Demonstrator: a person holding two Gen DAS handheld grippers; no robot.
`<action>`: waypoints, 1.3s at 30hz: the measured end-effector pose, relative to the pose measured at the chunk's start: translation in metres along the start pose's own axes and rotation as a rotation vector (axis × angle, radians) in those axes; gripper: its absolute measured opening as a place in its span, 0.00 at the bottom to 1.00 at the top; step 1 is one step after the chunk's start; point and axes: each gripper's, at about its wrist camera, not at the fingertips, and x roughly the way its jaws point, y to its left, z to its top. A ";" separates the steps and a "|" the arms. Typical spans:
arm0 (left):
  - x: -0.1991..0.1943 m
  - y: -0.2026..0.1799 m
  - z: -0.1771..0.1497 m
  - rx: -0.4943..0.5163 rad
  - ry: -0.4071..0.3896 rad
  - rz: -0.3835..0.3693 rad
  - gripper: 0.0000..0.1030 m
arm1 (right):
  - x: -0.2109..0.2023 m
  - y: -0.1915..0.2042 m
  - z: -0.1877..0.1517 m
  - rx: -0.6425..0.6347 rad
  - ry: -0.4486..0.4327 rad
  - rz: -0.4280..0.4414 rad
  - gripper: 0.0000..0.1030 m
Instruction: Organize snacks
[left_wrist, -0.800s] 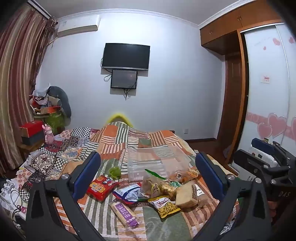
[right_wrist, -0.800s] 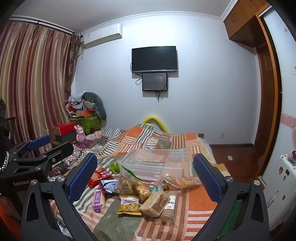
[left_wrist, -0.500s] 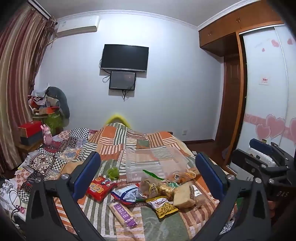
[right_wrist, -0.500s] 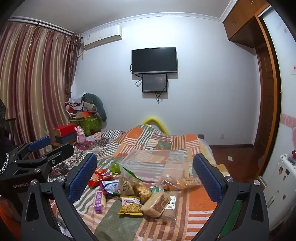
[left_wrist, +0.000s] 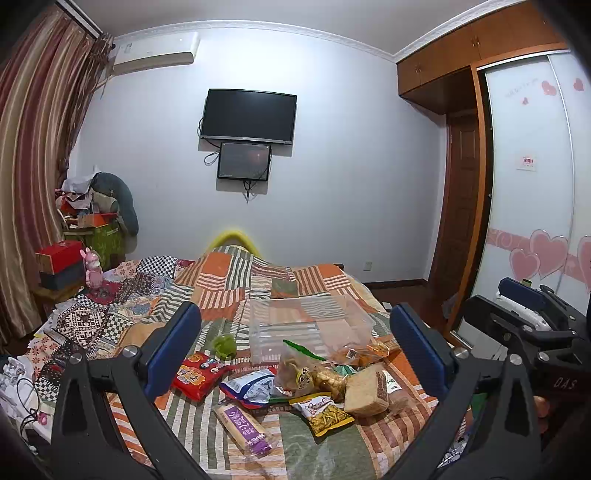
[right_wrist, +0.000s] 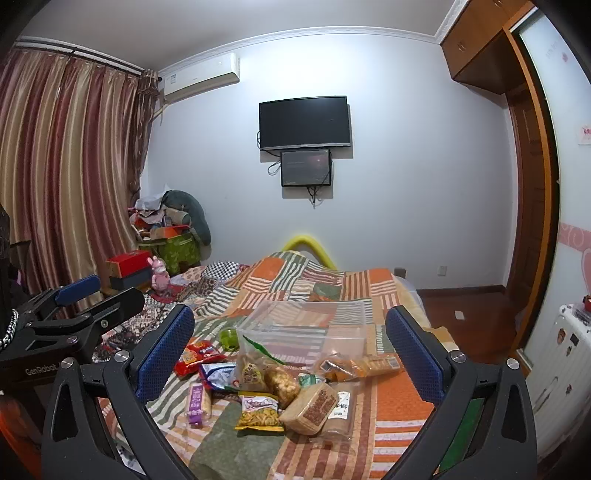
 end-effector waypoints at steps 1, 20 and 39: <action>0.000 0.000 0.000 -0.002 -0.002 -0.002 1.00 | 0.000 0.000 0.000 0.001 0.001 0.002 1.00; 0.000 -0.002 0.002 0.007 -0.005 -0.008 1.00 | 0.000 -0.005 -0.001 0.032 0.000 -0.002 1.00; 0.000 -0.006 0.002 0.012 -0.009 -0.014 1.00 | 0.000 -0.005 -0.001 0.033 -0.002 0.001 1.00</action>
